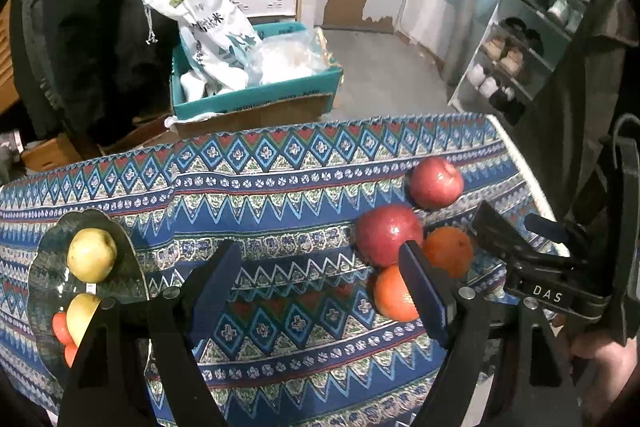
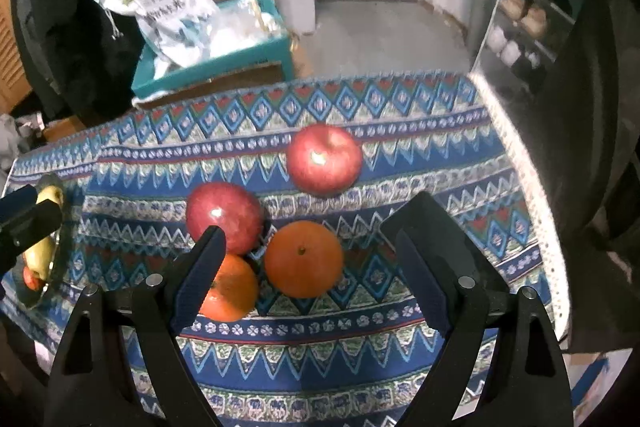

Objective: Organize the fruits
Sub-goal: 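Move both tools over the remaining apples and oranges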

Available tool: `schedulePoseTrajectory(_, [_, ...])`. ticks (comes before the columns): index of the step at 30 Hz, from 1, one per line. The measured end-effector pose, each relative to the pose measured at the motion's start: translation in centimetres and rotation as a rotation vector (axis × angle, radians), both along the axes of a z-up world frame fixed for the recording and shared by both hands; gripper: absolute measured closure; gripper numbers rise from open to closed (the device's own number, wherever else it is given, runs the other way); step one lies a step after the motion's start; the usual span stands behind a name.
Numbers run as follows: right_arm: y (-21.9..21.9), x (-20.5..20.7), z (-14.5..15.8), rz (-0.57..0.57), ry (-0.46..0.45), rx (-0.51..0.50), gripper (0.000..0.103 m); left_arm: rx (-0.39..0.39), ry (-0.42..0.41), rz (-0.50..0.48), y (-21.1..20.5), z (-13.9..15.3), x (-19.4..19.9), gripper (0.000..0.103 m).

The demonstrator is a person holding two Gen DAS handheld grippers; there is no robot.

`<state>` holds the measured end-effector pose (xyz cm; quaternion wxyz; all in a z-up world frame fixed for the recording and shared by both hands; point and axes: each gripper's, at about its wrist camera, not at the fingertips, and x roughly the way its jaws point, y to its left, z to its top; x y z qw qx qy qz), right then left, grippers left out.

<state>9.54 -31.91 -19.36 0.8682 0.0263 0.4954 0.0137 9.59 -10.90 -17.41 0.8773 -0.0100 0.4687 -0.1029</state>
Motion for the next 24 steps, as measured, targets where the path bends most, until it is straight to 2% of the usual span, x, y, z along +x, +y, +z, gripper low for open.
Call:
schedulePoseTrajectory(5, [-0.3, 0.9, -2.5, -0.005, 0.063, 0.003, 0.016, 0.03, 0.016, -0.016, -0.8, -1.9, 0.8, 0.021])
schedulePoseTrajectory(17, [0.2, 2.1, -6.9, 0.037, 0.161, -0.015, 0.016, 0.033, 0.067, -0.033, -1.9, -5.2, 2.1, 0.021])
schedulePoseTrajectory(22, [0.4, 2.4, -8.2, 0.05, 0.184, 0.005, 0.022, 0.032, 0.081, -0.049, -2.5, -5.8, 2.3, 0.021])
schedulePoseTrajectory(24, [0.5, 2.5, -8.5, 0.058, 0.188, 0.023, 0.028, 0.031, 0.081, -0.056, -2.8, -5.8, 2.4, 0.021])
